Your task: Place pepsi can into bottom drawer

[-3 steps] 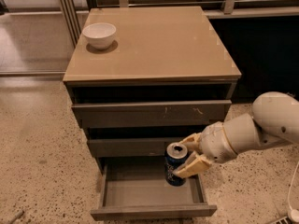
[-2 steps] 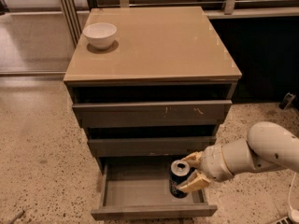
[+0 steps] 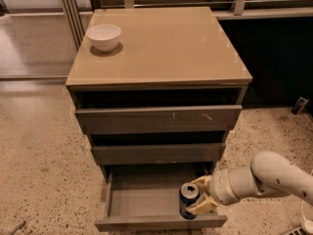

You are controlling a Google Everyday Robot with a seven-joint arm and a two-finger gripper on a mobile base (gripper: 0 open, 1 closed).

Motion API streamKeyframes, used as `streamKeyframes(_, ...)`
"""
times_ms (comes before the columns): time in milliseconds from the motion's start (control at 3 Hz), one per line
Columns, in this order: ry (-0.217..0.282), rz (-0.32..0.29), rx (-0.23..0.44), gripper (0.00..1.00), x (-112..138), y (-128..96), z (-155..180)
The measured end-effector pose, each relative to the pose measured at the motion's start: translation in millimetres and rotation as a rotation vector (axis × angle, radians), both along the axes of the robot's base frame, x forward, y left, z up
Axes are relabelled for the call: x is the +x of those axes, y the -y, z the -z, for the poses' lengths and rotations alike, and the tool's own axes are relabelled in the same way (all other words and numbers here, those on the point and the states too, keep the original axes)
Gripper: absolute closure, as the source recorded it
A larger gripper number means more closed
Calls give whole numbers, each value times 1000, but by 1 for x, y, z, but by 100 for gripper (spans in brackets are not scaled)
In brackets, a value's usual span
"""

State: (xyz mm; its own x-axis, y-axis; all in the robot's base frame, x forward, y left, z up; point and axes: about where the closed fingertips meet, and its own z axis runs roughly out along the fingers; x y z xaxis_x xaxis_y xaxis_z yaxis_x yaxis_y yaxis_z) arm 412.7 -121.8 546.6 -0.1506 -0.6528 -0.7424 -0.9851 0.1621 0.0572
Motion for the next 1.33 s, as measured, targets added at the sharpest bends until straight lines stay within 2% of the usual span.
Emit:
streamKeyframes(333,64,-27,-6,100,7,5,25)
streamKeyframes(667,196,-26,18,100,32,14,62)
streamKeyframes(1000,305,-25,92,100,66,12,122)
streamKeyframes(1333,304,-26,91,100,66,12,121)
